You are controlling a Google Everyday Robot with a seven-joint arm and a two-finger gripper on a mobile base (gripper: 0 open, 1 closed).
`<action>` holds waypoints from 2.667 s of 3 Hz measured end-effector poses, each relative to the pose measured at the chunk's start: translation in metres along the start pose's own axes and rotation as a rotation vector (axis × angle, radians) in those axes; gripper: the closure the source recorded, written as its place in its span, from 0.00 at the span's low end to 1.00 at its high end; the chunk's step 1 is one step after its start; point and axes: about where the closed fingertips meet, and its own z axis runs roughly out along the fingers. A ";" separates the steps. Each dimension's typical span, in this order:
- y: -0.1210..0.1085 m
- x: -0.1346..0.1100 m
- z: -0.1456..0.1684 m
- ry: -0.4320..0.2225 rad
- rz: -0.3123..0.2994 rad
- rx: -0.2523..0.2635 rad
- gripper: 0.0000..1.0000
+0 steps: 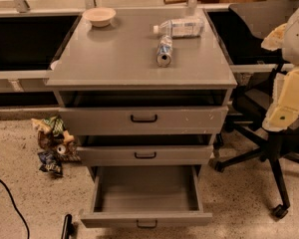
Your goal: Place redbull can into bottom drawer
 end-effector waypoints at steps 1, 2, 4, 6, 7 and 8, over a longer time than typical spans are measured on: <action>0.000 0.000 0.000 0.000 0.000 0.000 0.00; -0.003 -0.003 0.000 -0.001 0.015 0.015 0.00; -0.030 -0.025 0.017 -0.005 0.125 0.088 0.00; -0.061 -0.026 0.030 -0.099 0.194 0.123 0.00; -0.116 -0.030 0.056 -0.240 0.340 0.144 0.00; -0.161 -0.041 0.079 -0.318 0.460 0.150 0.00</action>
Offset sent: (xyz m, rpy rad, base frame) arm 0.0084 0.0032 -0.0008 0.0070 -0.0124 -0.0449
